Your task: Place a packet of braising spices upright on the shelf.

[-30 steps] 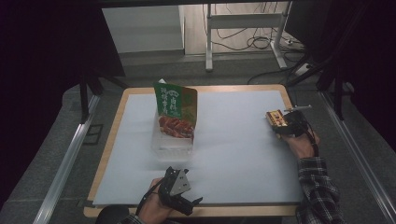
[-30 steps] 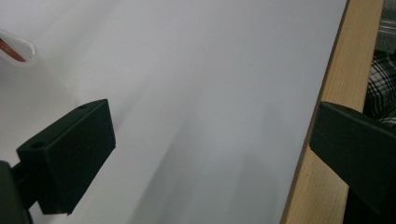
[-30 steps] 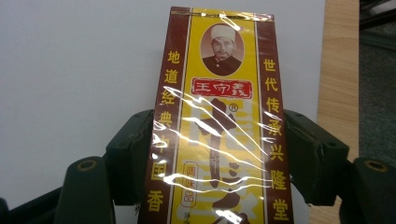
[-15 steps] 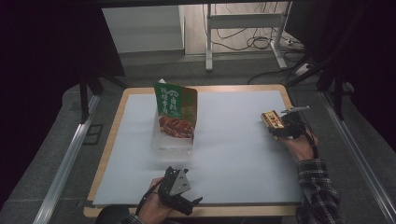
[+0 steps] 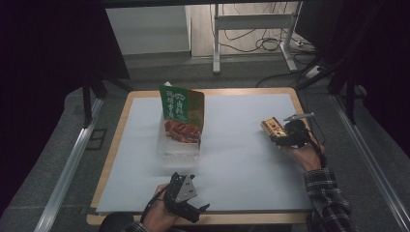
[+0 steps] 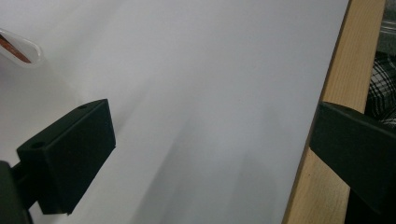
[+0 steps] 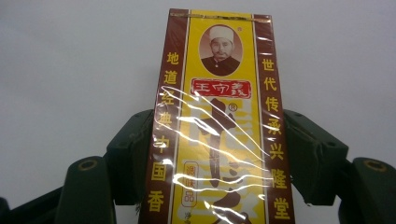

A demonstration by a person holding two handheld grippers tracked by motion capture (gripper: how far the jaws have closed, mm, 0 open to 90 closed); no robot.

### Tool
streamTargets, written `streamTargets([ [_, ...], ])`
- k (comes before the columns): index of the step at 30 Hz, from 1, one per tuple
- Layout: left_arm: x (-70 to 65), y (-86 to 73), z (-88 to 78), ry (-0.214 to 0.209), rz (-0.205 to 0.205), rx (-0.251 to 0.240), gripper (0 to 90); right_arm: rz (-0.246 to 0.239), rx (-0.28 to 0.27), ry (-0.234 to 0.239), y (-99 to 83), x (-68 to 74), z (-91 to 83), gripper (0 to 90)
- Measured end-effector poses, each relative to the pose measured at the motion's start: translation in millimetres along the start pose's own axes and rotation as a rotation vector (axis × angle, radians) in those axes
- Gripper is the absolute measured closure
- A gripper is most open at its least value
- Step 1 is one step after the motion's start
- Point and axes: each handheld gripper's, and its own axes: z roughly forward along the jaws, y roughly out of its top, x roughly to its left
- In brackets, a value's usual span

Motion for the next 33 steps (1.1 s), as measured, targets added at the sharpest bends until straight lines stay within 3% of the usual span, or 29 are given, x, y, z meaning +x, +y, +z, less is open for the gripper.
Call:
streamTargets([
  [20, -0.1, 0.0, 0.2, 0.001, 0.002, 0.007, 0.4, -0.116, -0.011, 0.156, -3.1, 58.9, -7.0, 31.1],
  [33, -0.3, -0.2, 1.1, 0.003, 0.003, 0.008, 0.5, -0.192, 0.034, 0.201, -9.6, 90.1, 8.1, 31.1],
])
